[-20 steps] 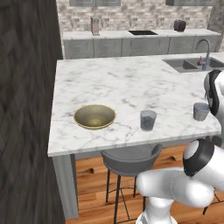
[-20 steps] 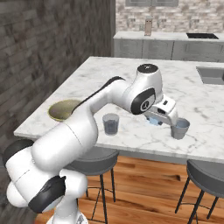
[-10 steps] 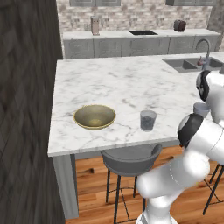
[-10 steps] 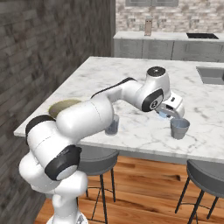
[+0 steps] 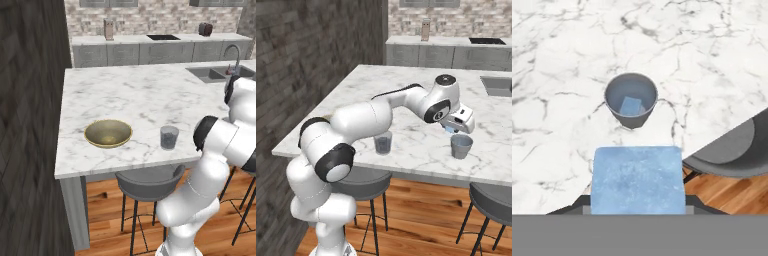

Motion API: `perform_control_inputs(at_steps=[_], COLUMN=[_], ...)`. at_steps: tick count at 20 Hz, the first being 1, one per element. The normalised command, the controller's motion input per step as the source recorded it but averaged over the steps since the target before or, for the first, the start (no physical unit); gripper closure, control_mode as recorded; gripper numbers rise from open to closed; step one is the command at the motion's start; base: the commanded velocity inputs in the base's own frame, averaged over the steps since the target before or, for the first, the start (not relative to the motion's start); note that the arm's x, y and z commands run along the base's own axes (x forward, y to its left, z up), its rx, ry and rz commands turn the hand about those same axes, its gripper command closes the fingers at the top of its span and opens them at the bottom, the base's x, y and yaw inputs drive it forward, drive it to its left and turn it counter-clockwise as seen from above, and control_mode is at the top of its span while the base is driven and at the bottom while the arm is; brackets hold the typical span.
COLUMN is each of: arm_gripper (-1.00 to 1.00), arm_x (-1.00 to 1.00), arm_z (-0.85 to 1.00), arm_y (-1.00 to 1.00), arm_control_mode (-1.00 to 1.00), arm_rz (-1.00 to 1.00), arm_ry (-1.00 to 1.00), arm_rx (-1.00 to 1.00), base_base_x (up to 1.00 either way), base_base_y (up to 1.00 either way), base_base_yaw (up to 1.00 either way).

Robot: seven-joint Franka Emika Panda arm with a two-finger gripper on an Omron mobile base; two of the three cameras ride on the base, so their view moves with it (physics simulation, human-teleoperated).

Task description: There are four ice cubes in the ice bowl. Place two ice cubes in each glass of water.

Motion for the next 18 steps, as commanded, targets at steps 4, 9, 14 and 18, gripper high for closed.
perform_control_inputs(at_steps=[4, 9, 14, 18], arm_gripper=[1.00, 1.00, 1.00, 1.00], arm_x=[0.14, 0.04, 0.20, 0.48], arm_z=[-0.13, -0.03, 0.00, -0.13], arm_y=[-0.18, -0.03, -0.09, -0.04], arm_control_mode=[-1.00, -1.00, -1.00, -1.00], arm_rz=[0.00, 0.00, 0.00, 0.00], arm_ry=[0.00, 0.00, 0.00, 0.00], arm_rx=[0.00, 0.00, 0.00, 0.00], base_base_x=[0.00, 0.00, 0.00, 0.00], base_base_y=[0.00, 0.00, 0.00, 0.00], base_base_yaw=[0.00, 0.00, 0.00, 0.00])
